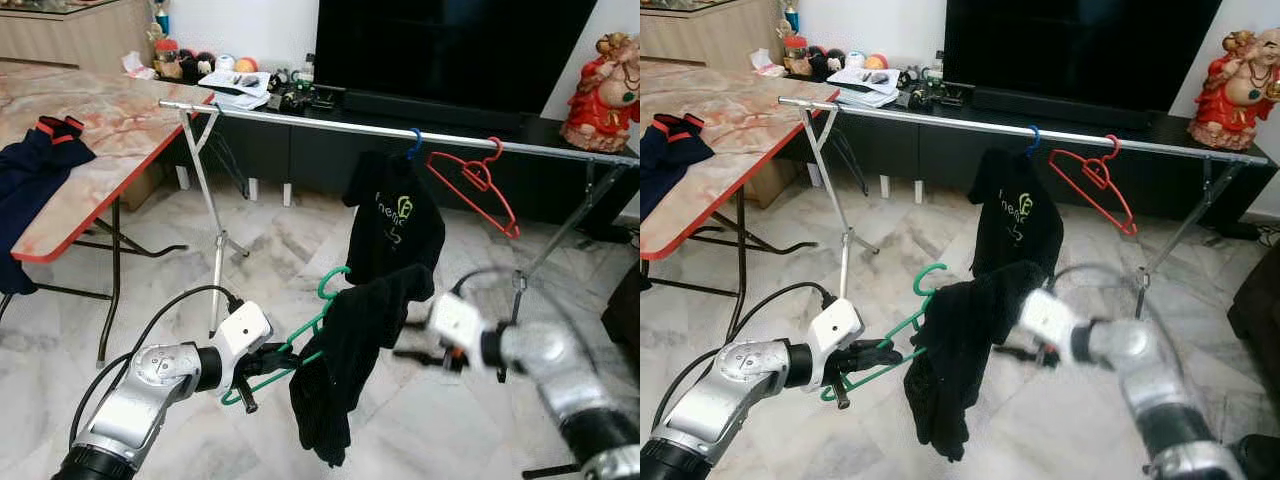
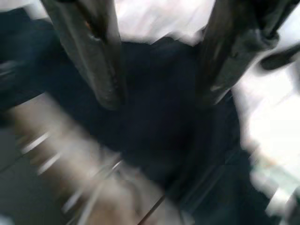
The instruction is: Hang hanger
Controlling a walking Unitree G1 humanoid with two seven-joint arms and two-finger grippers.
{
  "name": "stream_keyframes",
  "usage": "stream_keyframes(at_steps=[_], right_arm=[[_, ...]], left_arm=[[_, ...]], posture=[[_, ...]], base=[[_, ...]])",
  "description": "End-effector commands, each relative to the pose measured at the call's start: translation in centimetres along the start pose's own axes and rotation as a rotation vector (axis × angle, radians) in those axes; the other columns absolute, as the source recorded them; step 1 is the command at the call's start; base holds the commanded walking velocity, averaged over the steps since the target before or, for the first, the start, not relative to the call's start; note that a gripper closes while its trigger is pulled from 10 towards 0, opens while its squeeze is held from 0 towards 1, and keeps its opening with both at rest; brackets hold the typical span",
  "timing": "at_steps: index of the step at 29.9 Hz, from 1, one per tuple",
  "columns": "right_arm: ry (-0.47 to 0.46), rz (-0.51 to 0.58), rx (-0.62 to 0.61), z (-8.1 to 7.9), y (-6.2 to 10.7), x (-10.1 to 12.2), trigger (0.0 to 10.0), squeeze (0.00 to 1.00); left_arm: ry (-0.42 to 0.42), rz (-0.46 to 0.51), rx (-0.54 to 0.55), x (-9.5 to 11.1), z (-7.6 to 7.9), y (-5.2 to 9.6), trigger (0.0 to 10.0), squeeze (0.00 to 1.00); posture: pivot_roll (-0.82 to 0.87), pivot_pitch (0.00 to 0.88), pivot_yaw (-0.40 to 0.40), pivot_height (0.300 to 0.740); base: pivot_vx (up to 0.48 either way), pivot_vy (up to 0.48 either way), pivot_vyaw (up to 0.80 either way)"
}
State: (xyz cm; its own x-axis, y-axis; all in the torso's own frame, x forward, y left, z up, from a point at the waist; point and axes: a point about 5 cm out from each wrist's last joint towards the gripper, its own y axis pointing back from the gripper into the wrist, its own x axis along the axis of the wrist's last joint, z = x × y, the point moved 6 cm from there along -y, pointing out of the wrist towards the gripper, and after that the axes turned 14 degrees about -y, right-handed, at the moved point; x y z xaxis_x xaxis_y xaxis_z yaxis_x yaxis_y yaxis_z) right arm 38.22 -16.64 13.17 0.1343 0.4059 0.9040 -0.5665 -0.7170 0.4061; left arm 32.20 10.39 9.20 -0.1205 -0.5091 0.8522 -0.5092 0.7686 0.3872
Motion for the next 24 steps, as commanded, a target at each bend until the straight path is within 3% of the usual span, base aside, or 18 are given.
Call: stream_keyframes(at_steps=[1, 4, 7, 8, 9, 13, 14, 22, 23, 24], right_arm=[[0.034, 0.108, 0.028, 0.3, 0.7, 3.0, 10.0, 0.00], [0.050, 0.184, 0.127, -0.6, 0.7, 5.6, 10.0, 0.00], [0.039, 0.167, 0.242, -1.8, 0.4, 6.0, 10.0, 0.04], [0.043, 0.134, 0.293, -2.4, 0.4, 5.8, 10.0, 0.71], [0.042, 0.116, 0.316, -2.6, 0.3, 5.6, 10.0, 1.00], [0.139, -0.073, 0.361, -2.7, 0.0, 2.8, 10.0, 1.00], [0.191, -0.141, 0.322, -2.2, -0.3, 1.9, 10.0, 0.00], [0.212, -0.134, 0.307, -2.4, -1.4, 2.1, 10.0, 0.00], [0.233, -0.085, 0.302, -2.6, -1.9, 2.9, 10.0, 1.00], [0.233, -0.085, 0.302, -2.6, -1.9, 2.9, 10.0, 1.00]], left_arm=[[-0.017, 0.044, -0.002, 1.0, -0.4, 0.1, 0.4, 0.00], [-0.020, 0.040, -0.035, 1.0, 0.1, 0.0, 0.5, 0.00], [-0.020, 0.040, -0.048, 1.0, 0.3, 0.1, 0.7, 0.00], [-0.022, 0.038, -0.051, 1.0, 0.4, 0.2, 0.8, 0.00], [-0.023, 0.036, -0.053, 0.9, 0.4, 0.2, 0.9, 0.00], [-0.035, 0.028, -0.076, 1.0, 0.6, 0.6, 1.0, 0.00], [-0.038, 0.030, -0.087, 1.1, 0.8, 0.7, 1.1, 0.00], [-0.045, 0.028, -0.102, 1.2, 1.0, 0.8, 1.3, 0.00], [-0.046, 0.027, -0.105, 1.2, 1.0, 0.8, 1.4, 0.00], [-0.046, 0.027, -0.105, 1.2, 1.0, 0.8, 1.4, 0.00]], posture=[[0.09, 0.031, -0.081, 0.740], [0.09, 0.033, -0.078, 0.740], [0.09, 0.034, -0.078, 0.740], [0.09, 0.034, -0.078, 0.740], [0.09, 0.034, -0.078, 0.740], [0.09, 0.034, -0.078, 0.740], [0.10, 0.034, -0.081, 0.740], [0.10, 0.034, -0.081, 0.740], [0.11, 0.033, -0.081, 0.740], [0.11, 0.033, -0.081, 0.740]], base=[[0.000, 0.000, 0.00], [0.000, 0.000, 0.00], [0.000, 0.000, 0.00], [0.000, 0.000, 0.00], [0.000, 0.000, 0.00], [0.000, 0.000, 0.00], [0.000, 0.000, 0.00], [0.000, 0.000, 0.00], [0.000, 0.000, 0.00], [0.000, 0.000, 0.00]])
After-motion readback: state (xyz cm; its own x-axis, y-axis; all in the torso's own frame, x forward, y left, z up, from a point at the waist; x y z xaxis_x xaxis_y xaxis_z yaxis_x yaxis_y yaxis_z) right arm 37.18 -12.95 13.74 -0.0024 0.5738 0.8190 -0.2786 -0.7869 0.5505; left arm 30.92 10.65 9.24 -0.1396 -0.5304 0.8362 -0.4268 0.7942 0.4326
